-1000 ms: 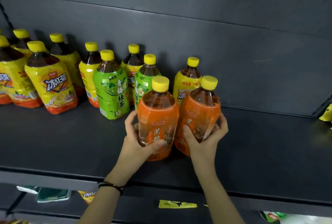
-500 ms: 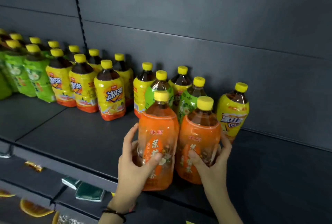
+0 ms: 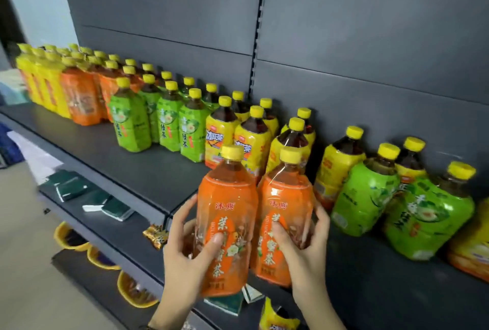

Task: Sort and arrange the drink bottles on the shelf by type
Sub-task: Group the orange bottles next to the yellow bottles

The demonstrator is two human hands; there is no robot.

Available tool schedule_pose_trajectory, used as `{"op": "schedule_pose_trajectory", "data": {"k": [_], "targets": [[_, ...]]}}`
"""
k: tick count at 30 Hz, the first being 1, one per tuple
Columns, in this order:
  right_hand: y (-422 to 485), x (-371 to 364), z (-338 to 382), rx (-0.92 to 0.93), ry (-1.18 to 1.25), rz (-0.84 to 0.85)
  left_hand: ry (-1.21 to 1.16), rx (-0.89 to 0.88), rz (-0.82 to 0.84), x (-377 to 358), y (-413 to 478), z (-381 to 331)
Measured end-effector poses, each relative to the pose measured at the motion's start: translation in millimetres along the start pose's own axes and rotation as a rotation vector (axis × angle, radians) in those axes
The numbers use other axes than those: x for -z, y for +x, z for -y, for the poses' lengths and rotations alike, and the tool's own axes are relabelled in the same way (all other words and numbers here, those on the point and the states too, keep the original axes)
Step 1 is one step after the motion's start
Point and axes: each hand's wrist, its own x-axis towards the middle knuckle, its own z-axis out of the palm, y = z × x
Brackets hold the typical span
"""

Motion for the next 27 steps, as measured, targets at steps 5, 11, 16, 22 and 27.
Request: {"op": "schedule_pose_trajectory", "data": {"k": [5, 11, 16, 22, 27], "targets": [[-4, -91, -7, -0.007, 0.044, 0.076, 0.006, -0.005, -0.024, 79, 36, -11], [-1, -190, -20, -0.020, 0.073, 0.157, 0.045, -0.023, -0.052, 164, 80, -23], [15, -262, -41, -0.039, 0.067, 0.234, 0.085, -0.029, -0.070, 223, 121, -21], [53, -355, -72, -0.020, 0.088, 0.260, 0.114, -0.044, -0.069, 283, 198, -10], [94, -431, -101, 0.030, 0.088, 0.213, 0.089, -0.033, -0.054, 329, 282, 11]]}}
